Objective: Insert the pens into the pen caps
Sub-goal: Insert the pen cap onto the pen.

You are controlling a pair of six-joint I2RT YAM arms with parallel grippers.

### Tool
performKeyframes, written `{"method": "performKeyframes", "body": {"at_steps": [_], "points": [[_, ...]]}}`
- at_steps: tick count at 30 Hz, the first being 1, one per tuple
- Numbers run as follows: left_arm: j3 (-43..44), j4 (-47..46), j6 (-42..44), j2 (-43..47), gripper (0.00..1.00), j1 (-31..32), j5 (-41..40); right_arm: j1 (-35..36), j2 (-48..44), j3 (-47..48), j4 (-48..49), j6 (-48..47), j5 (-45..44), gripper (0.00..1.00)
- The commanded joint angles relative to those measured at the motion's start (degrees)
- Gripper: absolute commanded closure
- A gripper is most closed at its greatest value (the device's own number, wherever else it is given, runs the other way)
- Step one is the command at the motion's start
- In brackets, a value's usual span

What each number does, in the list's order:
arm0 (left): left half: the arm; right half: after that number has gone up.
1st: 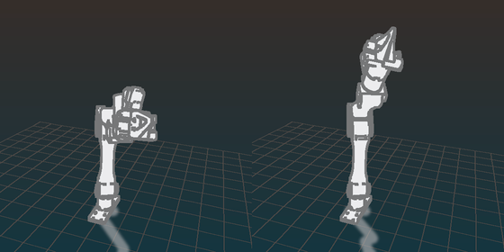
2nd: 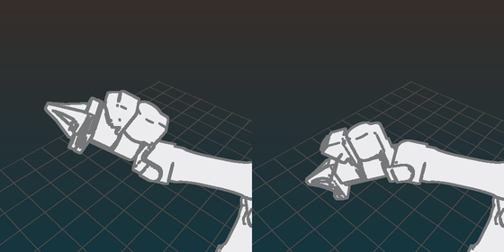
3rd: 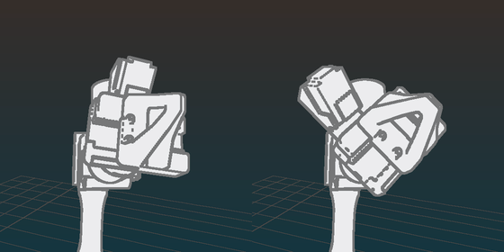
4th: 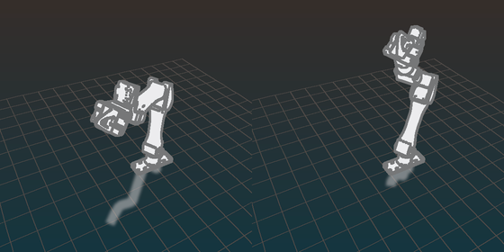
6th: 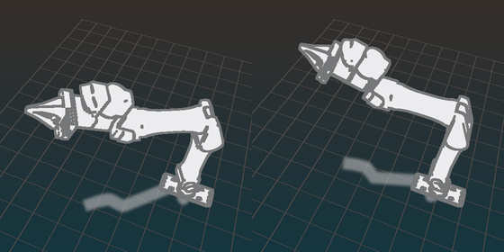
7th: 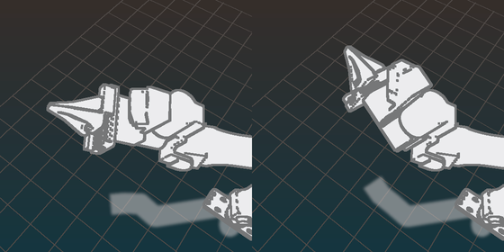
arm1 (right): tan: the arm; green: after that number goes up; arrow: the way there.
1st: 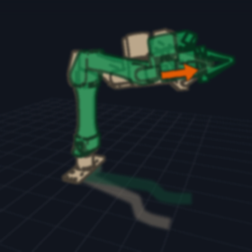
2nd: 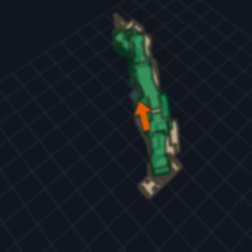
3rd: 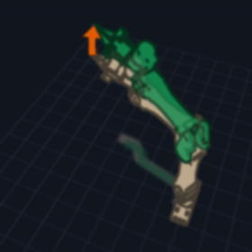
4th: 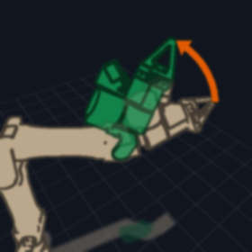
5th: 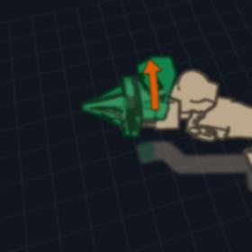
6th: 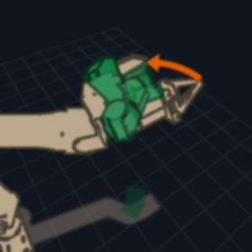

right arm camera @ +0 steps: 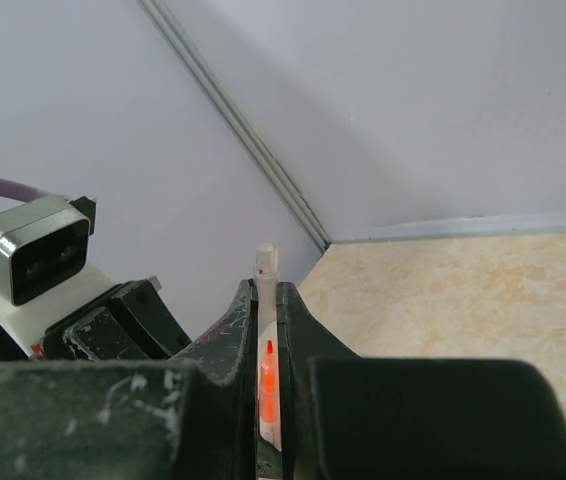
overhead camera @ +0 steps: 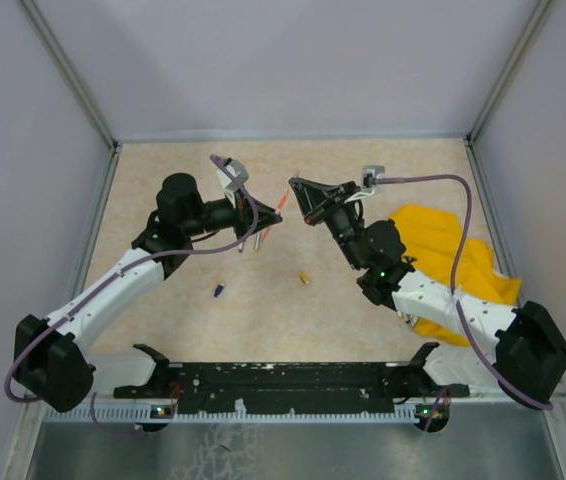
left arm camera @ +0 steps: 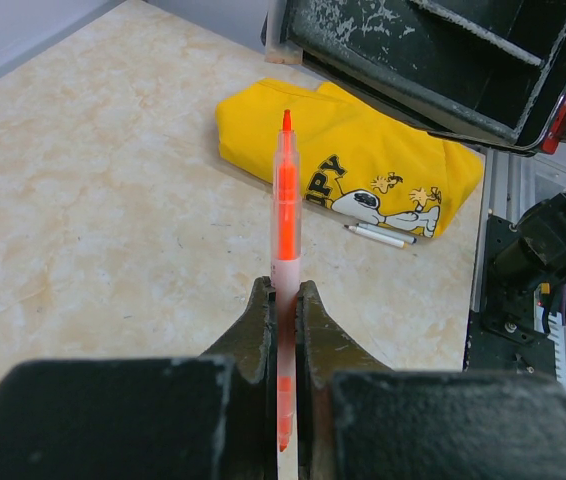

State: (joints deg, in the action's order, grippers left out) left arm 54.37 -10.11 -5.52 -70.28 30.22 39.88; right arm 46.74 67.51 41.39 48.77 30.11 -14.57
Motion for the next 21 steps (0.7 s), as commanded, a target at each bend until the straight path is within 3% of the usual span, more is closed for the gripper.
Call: {"method": "performKeyframes", "body": {"at_steps": [1,21], "points": [[0.47,-1.81,0.84,0.91,1.00,-0.07,-0.02,0.17,-0.25,1.17,2.65,0.19,0.14,1.00],[0.47,-1.84,0.73,0.54,1.00,-0.05,-0.06,0.15,-0.39,-1.13,1.10,-0.31,1.02,1.00]]}}
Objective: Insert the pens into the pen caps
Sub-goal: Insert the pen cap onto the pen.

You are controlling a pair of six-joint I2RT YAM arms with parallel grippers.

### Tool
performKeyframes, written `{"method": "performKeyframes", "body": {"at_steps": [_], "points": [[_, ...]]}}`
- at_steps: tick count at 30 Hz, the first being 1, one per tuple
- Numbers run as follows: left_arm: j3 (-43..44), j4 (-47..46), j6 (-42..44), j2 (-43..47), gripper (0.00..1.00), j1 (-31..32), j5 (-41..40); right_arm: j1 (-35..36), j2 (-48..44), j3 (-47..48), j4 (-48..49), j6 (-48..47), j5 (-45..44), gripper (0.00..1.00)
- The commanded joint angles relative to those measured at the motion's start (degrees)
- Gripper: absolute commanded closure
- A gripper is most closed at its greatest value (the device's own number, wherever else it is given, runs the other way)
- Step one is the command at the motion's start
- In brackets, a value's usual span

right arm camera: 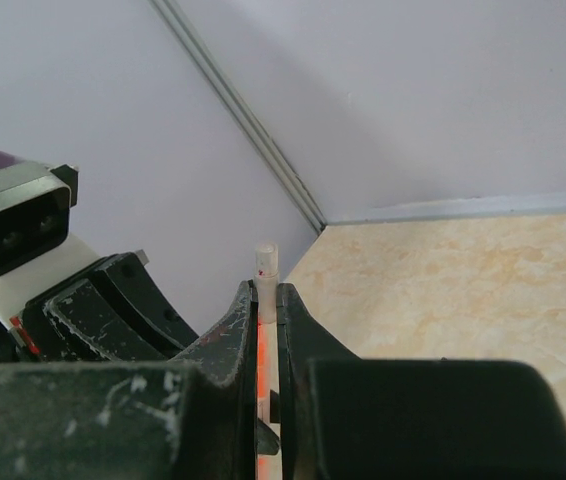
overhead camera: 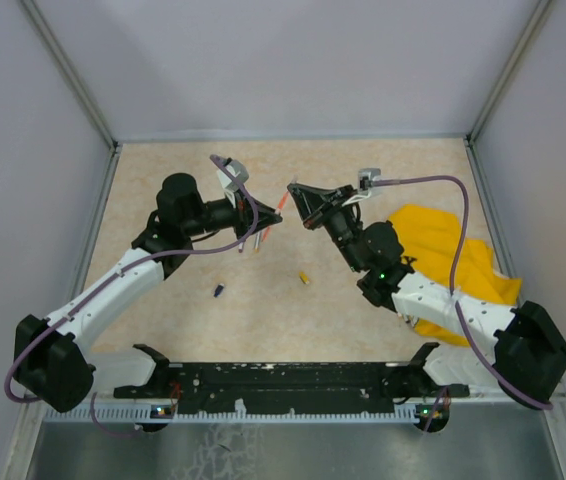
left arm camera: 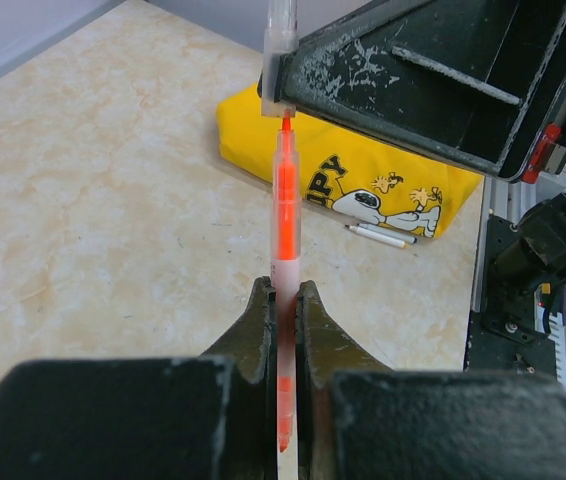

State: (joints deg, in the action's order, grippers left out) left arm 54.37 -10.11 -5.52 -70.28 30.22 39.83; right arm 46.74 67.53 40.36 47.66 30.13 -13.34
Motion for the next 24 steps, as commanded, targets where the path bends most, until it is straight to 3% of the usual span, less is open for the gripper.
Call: {"method": "performKeyframes", "body": {"at_steps": [1,24], "points": [[0.47,-1.79,0.77,0.50,1.00,-0.05,-0.02,0.19,-0.43,-0.16,2.18,-0.33,-0.18,1.00],[0.52,-1.73,0.71,0.45,1.00,-0.06,-0.24,0.13,0.80,-3.49,3.36,-1.94,3.14,1.00]]}}
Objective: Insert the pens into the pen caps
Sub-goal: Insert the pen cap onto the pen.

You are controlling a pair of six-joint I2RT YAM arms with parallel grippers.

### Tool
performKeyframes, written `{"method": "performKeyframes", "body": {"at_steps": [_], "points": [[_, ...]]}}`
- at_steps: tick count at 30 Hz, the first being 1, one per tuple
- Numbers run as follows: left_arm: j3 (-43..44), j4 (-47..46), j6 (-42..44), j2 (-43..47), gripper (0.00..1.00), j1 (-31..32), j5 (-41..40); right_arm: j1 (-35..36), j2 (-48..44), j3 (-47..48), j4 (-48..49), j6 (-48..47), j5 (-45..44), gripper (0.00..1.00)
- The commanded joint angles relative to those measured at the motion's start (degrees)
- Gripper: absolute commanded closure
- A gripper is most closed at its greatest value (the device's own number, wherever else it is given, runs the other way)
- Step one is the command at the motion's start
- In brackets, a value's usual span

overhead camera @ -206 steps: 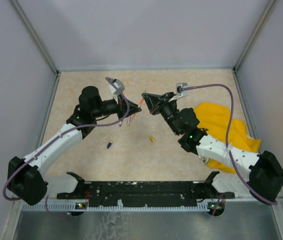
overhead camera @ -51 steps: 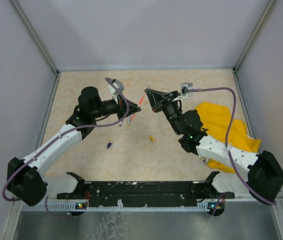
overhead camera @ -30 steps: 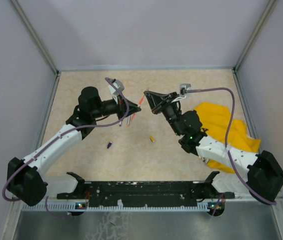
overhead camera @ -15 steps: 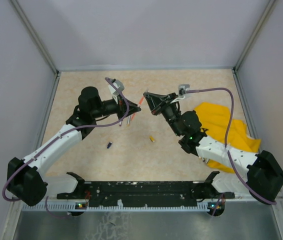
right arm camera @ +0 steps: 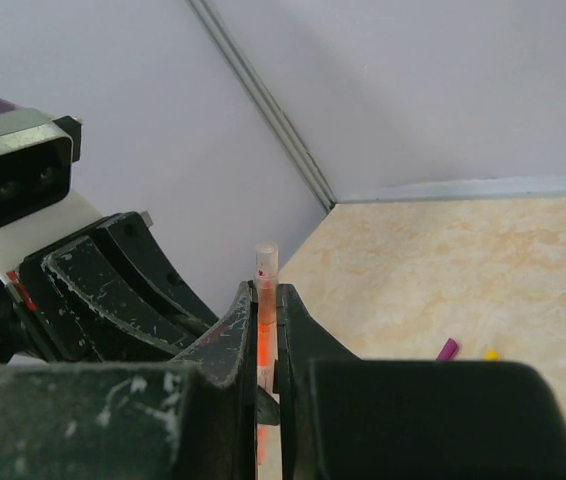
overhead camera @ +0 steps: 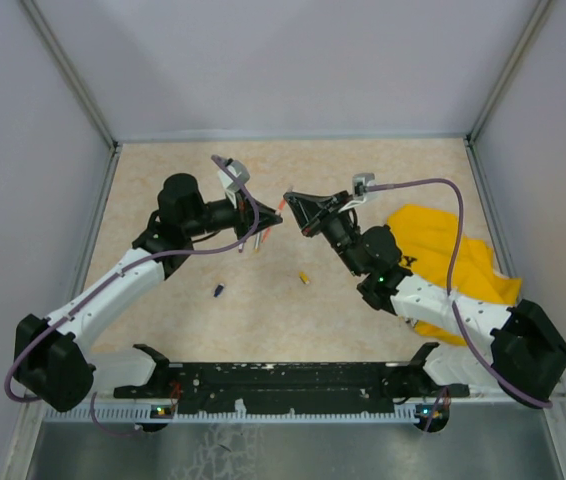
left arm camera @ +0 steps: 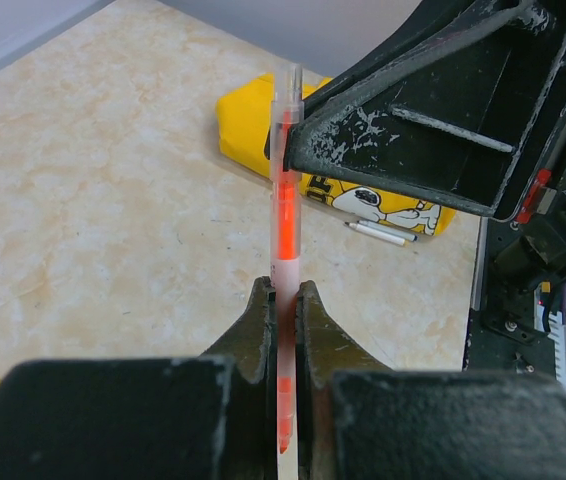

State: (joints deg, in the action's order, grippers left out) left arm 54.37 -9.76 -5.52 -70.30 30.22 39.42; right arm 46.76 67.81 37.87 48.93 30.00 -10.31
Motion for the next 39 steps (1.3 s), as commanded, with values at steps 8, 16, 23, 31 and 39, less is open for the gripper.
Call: {"method": "performKeyframes", "body": {"at_steps": [8,16,23,31,39], "points": [[0.56,-1.90,0.95,0.47,1.00,-0.02,-0.11,0.17,1.65,-1.46,2.57,-2.25,1.79,1.00],[0.56,-1.84,0.95,0.47,1.00,-0.02,-0.13,0.13,1.43,-1.44,2.40,-2.33,3.50,0.90],[0.57,-1.76,1.03,0.57,1.00,0.00,-0.30,0.12,0.11,-1.13,2.32,-2.27,4.02,0.78],[0.56,-1.75,1.00,0.48,1.00,-0.06,-0.31,0.15,-1.80,-1.58,0.76,-2.34,4.39,0.67],[0.65,-1.56,1.08,0.62,1.00,-0.01,-0.64,0.14,-6.99,-0.35,-5.27,-3.37,0.48,0.58]]}}
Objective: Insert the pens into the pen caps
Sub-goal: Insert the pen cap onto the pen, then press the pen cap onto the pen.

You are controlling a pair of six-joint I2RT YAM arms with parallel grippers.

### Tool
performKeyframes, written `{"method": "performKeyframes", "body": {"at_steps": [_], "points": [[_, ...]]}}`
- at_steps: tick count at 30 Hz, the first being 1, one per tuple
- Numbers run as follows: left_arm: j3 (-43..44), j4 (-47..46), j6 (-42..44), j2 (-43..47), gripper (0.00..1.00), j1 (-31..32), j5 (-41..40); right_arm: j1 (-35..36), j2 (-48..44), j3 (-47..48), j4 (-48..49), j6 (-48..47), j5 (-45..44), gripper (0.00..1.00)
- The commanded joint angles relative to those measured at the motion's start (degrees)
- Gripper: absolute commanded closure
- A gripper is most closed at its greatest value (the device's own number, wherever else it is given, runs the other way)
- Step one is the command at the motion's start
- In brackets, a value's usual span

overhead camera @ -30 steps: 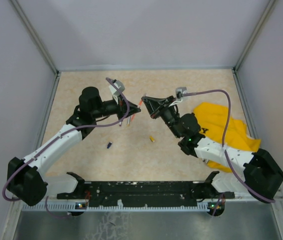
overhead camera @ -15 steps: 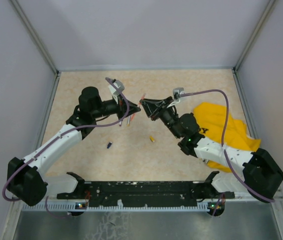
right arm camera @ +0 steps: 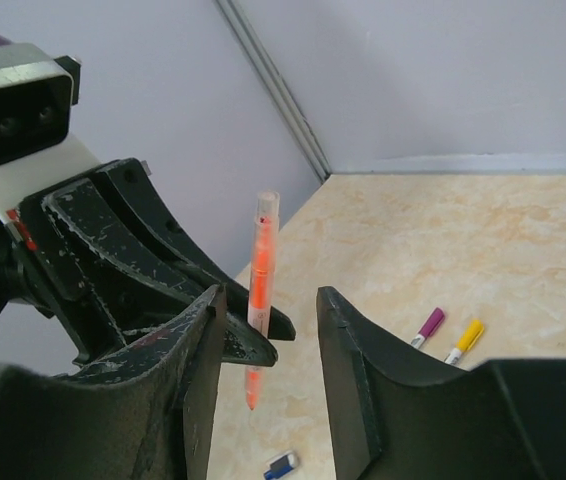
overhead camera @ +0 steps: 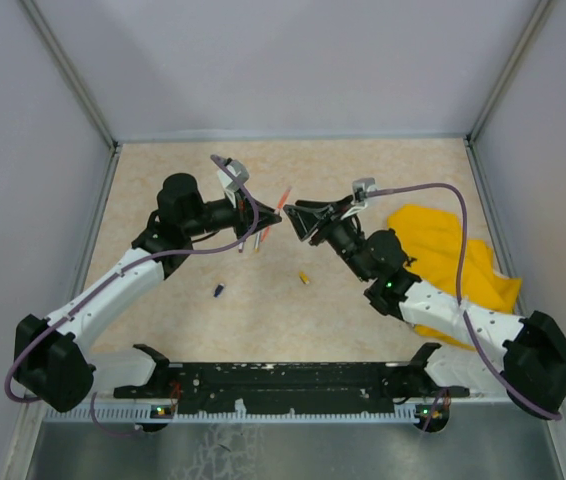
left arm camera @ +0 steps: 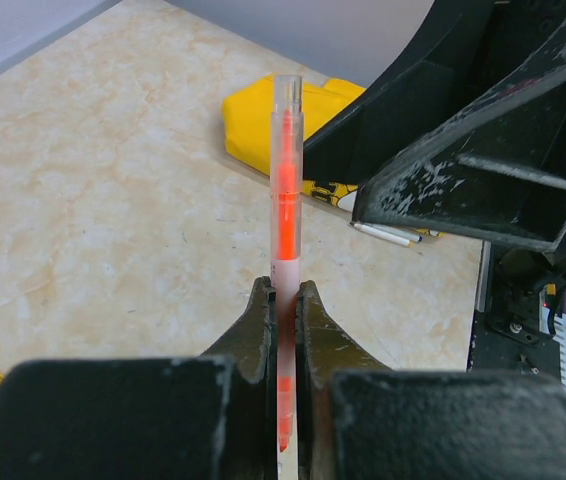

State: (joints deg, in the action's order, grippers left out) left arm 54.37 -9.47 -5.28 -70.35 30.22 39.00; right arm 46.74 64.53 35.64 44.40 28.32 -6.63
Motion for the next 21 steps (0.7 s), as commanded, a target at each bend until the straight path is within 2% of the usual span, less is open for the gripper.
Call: {"method": "performKeyframes", "body": {"at_steps": [1,7,14,21], "points": [[0.65,-1.82,0.80,0.65,1.00,-0.04,-0.24,0.23,-4.42,2.24,-1.11,-1.64,-4.01,0.57],[0.72,-1.71,0.84,0.61,1.00,-0.04,-0.23,0.15,-4.08,8.09,-6.99,0.19,-10.22,0.55],[0.74,-1.61,0.97,0.41,1.00,0.01,-0.25,0.11,0.13,12.80,-6.80,2.23,-8.56,0.55],[0.84,-1.52,0.93,0.35,1.00,-0.01,-0.22,0.12,2.94,13.93,-7.18,2.86,-6.16,0.66]]}}
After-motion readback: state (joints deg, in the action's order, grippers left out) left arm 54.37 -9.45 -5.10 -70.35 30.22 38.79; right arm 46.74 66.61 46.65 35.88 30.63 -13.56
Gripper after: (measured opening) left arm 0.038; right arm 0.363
